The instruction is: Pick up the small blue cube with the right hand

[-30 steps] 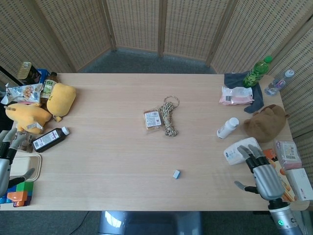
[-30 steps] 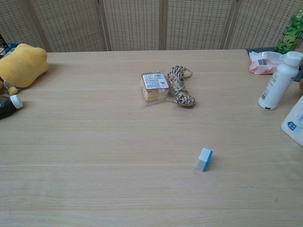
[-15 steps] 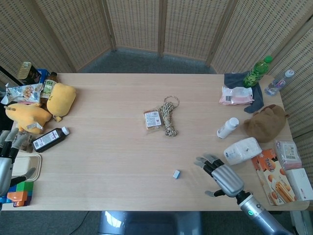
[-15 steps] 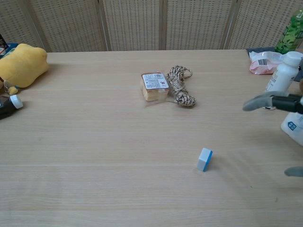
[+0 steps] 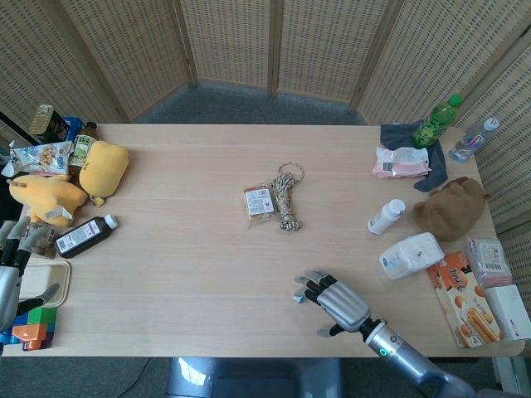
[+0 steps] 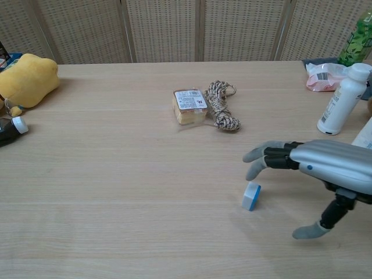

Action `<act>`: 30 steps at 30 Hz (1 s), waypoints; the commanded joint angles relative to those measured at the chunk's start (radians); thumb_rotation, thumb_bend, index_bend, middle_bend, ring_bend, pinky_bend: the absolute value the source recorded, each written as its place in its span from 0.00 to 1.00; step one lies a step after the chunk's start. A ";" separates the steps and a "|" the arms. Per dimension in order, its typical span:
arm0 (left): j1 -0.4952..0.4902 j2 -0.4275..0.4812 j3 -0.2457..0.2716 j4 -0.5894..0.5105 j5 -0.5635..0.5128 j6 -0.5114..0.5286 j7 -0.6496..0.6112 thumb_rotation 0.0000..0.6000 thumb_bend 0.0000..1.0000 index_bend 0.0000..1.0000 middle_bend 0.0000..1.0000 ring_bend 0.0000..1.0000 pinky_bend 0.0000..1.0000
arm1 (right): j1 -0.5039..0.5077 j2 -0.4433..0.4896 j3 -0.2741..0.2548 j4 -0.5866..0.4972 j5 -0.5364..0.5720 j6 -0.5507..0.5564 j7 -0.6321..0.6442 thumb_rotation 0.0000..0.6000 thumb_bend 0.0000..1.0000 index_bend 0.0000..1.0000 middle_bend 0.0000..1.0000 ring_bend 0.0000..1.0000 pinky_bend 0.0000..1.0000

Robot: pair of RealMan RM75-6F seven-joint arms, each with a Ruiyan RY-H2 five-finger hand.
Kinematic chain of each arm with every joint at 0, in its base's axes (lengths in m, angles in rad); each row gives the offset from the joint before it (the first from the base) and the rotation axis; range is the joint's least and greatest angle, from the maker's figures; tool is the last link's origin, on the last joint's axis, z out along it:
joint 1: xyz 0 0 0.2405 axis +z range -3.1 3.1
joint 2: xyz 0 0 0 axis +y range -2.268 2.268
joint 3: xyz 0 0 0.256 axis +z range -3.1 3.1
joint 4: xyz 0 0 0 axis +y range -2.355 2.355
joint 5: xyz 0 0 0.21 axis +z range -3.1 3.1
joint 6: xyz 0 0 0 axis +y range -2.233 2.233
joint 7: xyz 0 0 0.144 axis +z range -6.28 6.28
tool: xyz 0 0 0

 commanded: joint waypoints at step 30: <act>-0.001 0.006 0.000 0.001 -0.003 0.000 -0.009 1.00 0.00 0.16 0.00 0.00 0.00 | 0.130 -0.127 0.019 0.195 0.067 -0.063 -0.034 1.00 0.00 0.38 0.00 0.00 0.01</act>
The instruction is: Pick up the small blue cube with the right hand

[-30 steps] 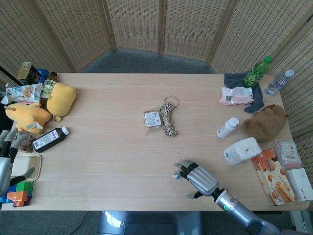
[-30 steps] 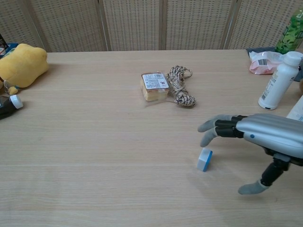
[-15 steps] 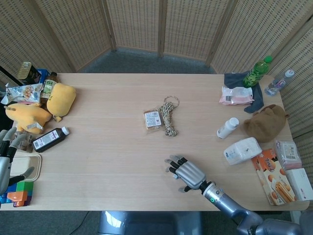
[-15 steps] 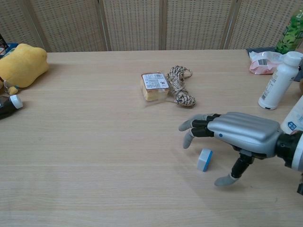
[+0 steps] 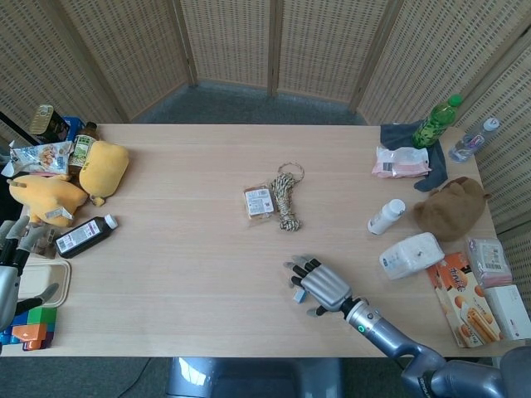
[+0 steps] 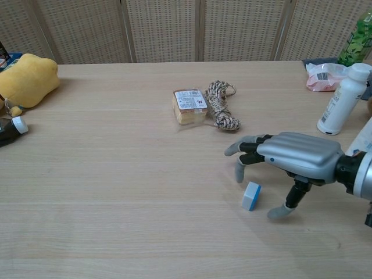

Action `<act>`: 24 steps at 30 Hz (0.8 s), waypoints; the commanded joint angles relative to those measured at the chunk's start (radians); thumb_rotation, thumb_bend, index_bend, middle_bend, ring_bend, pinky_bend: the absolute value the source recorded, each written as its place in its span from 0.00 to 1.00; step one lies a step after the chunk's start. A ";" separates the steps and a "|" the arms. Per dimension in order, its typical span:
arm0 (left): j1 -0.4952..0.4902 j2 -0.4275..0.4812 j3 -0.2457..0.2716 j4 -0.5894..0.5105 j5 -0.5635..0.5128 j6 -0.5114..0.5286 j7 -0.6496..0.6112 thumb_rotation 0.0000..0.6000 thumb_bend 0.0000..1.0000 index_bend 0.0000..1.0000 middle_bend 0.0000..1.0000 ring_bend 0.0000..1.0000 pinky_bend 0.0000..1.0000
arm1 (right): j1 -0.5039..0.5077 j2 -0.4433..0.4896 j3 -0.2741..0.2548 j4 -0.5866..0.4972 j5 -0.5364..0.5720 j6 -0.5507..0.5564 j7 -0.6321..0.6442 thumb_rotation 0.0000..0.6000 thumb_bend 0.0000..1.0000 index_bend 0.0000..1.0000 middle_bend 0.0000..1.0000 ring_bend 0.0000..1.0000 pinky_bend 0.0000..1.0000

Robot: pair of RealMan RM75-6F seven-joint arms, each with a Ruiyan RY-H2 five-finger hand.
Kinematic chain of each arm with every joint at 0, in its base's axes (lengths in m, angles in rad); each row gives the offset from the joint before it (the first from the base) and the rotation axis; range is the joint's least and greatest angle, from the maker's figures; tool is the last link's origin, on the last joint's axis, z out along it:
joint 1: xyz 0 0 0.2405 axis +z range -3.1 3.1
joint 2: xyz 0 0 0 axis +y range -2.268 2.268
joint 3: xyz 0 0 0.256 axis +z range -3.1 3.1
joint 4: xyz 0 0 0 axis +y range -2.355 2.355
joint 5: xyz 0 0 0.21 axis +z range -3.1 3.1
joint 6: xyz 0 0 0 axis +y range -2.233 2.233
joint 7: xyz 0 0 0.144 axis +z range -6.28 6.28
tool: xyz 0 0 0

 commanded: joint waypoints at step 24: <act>-0.002 -0.006 0.002 0.005 -0.001 -0.005 0.009 1.00 0.00 0.16 0.00 0.00 0.00 | 0.044 -0.102 -0.072 0.245 -0.100 0.116 0.173 1.00 0.10 0.47 0.00 0.00 0.05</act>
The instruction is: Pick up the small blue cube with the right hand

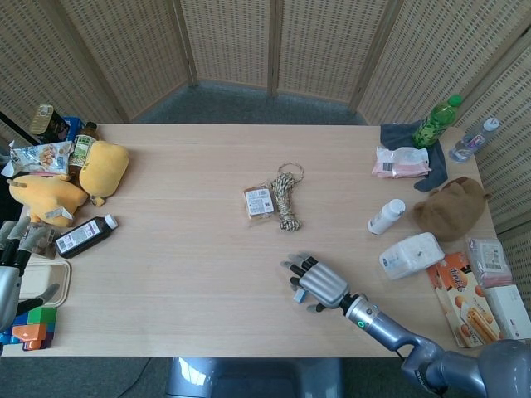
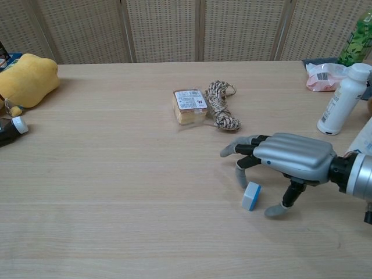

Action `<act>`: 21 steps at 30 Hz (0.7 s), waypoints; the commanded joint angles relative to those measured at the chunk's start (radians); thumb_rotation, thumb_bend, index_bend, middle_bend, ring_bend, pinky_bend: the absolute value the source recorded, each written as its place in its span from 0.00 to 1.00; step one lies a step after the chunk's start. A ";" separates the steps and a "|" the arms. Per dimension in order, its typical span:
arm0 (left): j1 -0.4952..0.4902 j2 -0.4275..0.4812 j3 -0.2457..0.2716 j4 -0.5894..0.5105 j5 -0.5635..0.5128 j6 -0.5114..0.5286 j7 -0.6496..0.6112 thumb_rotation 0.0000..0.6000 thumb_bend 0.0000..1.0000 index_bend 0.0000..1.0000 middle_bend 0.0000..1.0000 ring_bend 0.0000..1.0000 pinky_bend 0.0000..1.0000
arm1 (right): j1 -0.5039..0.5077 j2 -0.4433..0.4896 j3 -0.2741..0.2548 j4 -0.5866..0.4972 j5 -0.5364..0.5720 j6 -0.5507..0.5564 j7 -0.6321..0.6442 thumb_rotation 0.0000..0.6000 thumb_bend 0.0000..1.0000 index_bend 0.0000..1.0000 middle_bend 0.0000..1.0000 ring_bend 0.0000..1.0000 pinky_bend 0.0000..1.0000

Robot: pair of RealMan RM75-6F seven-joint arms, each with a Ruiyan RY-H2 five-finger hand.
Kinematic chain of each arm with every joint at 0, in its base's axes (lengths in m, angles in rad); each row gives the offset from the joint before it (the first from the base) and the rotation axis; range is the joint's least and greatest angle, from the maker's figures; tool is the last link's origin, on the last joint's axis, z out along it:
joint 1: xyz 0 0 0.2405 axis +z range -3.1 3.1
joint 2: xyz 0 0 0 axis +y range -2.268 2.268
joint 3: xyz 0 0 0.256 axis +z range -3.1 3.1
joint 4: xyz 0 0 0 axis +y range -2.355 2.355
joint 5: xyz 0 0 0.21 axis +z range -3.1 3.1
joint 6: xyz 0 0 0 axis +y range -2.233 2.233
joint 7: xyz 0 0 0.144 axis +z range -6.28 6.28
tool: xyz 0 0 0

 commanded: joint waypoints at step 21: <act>0.000 0.000 0.001 0.000 0.003 0.002 0.001 1.00 0.00 0.16 0.00 0.00 0.00 | 0.004 -0.065 -0.027 0.133 -0.012 0.079 0.098 1.00 0.28 0.61 0.03 0.00 0.08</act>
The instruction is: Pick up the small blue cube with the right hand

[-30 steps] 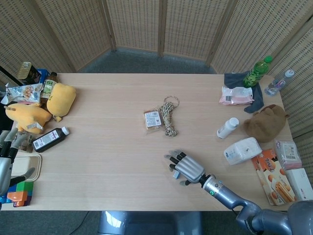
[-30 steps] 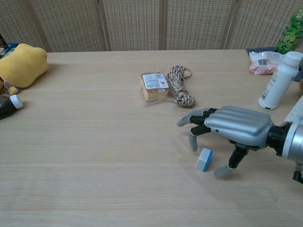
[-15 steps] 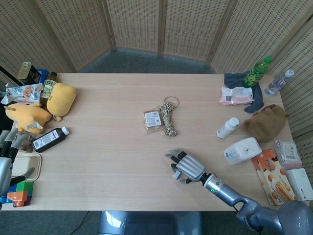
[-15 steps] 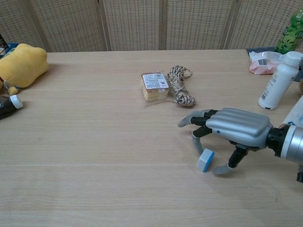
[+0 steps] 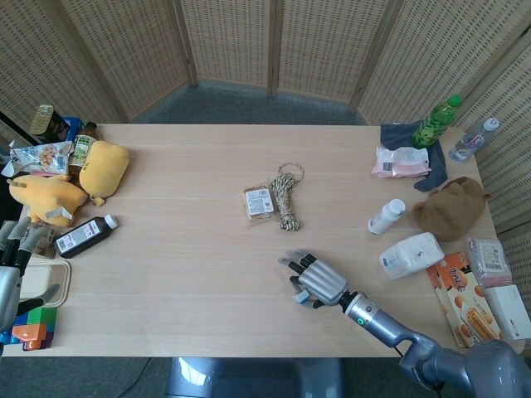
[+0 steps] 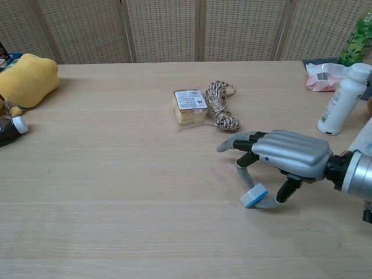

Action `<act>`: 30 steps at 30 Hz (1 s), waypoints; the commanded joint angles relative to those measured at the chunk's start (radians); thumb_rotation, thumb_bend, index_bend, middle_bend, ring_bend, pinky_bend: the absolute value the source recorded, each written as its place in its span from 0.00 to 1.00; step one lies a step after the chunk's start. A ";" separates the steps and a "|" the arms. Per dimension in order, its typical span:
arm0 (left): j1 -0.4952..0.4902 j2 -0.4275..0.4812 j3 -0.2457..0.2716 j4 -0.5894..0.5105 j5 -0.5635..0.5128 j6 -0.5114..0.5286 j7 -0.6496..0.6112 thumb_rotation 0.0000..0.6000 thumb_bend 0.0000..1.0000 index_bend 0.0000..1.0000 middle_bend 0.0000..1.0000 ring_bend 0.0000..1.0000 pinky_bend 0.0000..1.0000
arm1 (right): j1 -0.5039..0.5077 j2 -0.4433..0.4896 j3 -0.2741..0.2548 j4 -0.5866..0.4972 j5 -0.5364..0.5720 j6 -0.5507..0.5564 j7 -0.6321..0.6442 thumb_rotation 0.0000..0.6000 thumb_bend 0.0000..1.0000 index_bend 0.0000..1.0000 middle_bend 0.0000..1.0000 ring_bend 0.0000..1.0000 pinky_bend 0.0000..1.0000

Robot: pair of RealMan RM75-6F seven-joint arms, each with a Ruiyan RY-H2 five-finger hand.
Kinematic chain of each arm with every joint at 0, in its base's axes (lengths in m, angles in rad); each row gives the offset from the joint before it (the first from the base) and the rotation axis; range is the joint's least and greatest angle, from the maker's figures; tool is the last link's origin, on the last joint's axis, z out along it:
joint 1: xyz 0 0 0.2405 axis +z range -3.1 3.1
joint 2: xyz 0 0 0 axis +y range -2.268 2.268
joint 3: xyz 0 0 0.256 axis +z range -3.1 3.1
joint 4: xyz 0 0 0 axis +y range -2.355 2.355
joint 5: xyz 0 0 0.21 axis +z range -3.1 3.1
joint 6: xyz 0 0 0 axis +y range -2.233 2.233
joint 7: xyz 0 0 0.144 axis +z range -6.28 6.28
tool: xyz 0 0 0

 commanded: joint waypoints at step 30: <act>0.002 0.005 0.001 -0.009 0.007 0.005 -0.008 1.00 0.00 0.16 0.00 0.00 0.00 | 0.180 0.217 0.406 -0.585 0.282 -0.074 -0.511 1.00 0.33 0.63 0.05 0.00 0.08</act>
